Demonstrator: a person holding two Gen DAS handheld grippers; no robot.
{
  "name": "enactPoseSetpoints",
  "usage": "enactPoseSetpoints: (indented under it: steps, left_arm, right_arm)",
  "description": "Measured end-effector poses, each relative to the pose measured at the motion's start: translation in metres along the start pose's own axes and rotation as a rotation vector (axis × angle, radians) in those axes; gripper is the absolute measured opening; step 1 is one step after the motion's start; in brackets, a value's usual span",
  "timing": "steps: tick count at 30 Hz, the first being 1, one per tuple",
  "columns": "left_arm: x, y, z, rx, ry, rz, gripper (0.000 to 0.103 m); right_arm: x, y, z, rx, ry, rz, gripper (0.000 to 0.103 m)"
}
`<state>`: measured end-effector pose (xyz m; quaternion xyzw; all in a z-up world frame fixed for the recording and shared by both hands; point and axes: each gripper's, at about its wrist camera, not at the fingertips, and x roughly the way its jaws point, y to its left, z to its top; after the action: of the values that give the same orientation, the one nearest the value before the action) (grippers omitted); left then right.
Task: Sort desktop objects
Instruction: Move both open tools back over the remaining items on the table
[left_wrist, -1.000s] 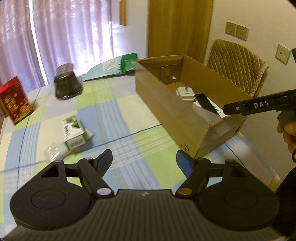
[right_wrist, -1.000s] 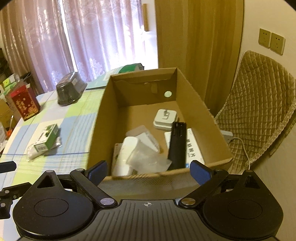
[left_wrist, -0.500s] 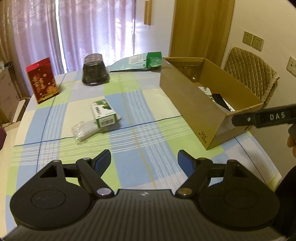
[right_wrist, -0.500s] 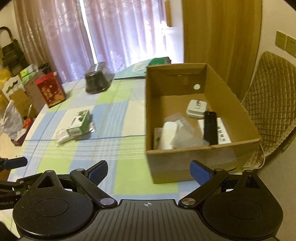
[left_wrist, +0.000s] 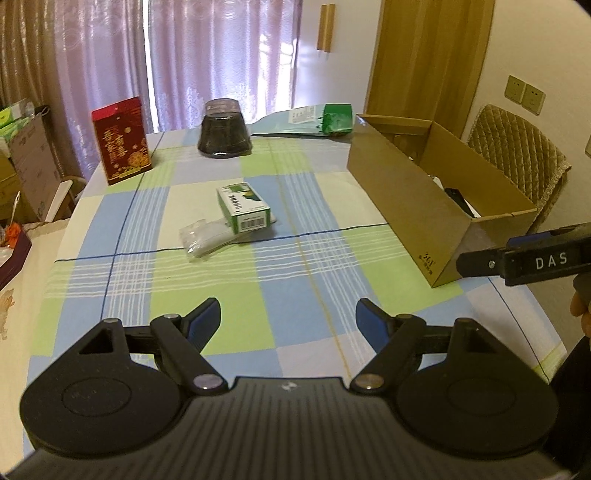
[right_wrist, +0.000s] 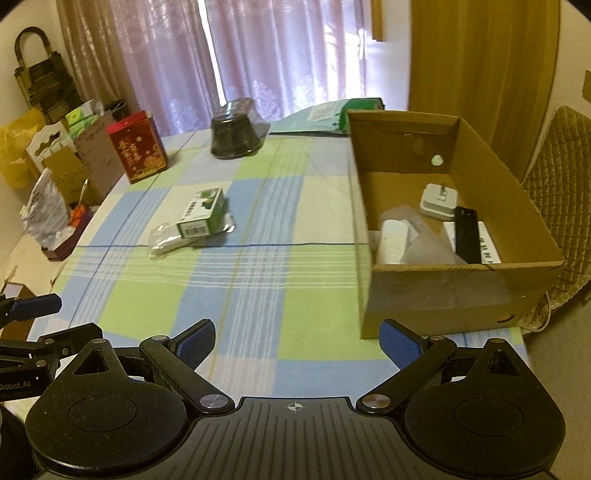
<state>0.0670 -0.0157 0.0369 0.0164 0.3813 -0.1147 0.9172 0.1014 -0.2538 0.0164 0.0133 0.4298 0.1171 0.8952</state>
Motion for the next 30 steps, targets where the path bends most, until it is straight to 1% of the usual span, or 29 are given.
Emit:
enactPoseSetpoints:
  steps: [11, 17, 22, 27, 30]
  left_arm:
    - [-0.005, 0.022, -0.005, -0.039, 0.001, 0.035, 0.079]
    - [0.0, 0.033, -0.007, -0.051, 0.01, 0.05, 0.079]
    - [0.013, 0.044, -0.006, -0.045, 0.02, 0.063, 0.08]
    - [0.043, 0.061, 0.002, 0.006, 0.027, 0.088, 0.081]
    - [0.071, 0.073, 0.009, 0.085, 0.029, 0.102, 0.081]
  right_arm:
    - [0.011, 0.024, -0.003, -0.031, 0.026, 0.032, 0.098]
    - [0.022, 0.032, 0.0, -0.047, 0.039, 0.044, 0.098]
    - [0.038, 0.039, 0.005, -0.065, 0.049, 0.061, 0.098]
    - [0.066, 0.047, 0.018, -0.083, 0.039, 0.096, 0.098]
    - [0.086, 0.053, 0.03, -0.091, 0.031, 0.117, 0.098]
